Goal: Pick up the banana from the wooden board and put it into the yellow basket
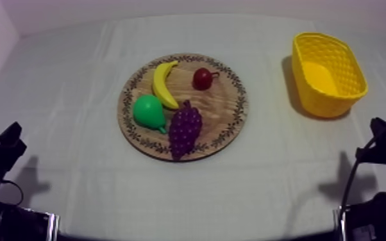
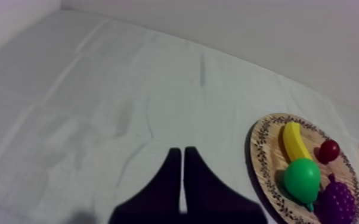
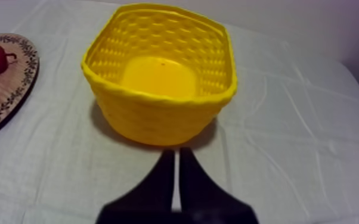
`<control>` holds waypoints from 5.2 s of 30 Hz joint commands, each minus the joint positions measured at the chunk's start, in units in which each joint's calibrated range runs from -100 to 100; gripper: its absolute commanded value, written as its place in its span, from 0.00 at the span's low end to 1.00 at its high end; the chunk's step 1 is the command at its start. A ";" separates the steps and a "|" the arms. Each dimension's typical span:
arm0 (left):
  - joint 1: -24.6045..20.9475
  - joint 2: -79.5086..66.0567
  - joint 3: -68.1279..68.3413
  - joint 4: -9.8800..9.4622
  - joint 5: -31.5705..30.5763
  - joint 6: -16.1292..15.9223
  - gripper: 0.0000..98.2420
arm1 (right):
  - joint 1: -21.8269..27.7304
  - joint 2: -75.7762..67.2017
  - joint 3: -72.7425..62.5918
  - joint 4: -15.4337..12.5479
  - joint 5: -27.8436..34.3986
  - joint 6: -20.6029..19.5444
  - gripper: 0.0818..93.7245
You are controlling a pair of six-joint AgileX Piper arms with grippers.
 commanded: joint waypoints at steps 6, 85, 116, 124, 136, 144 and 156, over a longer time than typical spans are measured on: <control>0.00 -0.03 0.03 -0.02 0.00 0.00 0.00 | -0.05 -0.02 0.02 -0.02 -0.02 0.13 0.00; 0.00 -0.03 0.03 -0.02 0.00 -0.01 0.00 | -40.96 107.90 -104.89 16.56 34.06 -32.87 0.00; 0.00 -0.03 0.03 -0.02 0.00 -0.01 0.00 | -41.43 139.18 -132.36 13.45 40.52 -34.40 0.02; 0.00 -0.03 0.03 -0.02 0.00 -0.01 0.00 | -40.36 138.53 -130.85 14.06 40.33 -35.65 0.02; 0.00 -0.03 0.03 -0.02 0.00 -0.01 0.00 | -40.03 137.05 -128.40 14.25 39.97 -35.58 0.08; 0.00 -0.03 0.03 -0.02 0.00 -0.01 0.00 | -40.66 136.40 -127.81 13.41 41.69 -36.23 0.64; 0.00 -0.03 0.03 -0.02 0.00 -0.01 0.00 | -40.51 136.16 -129.35 13.42 43.61 -36.40 0.97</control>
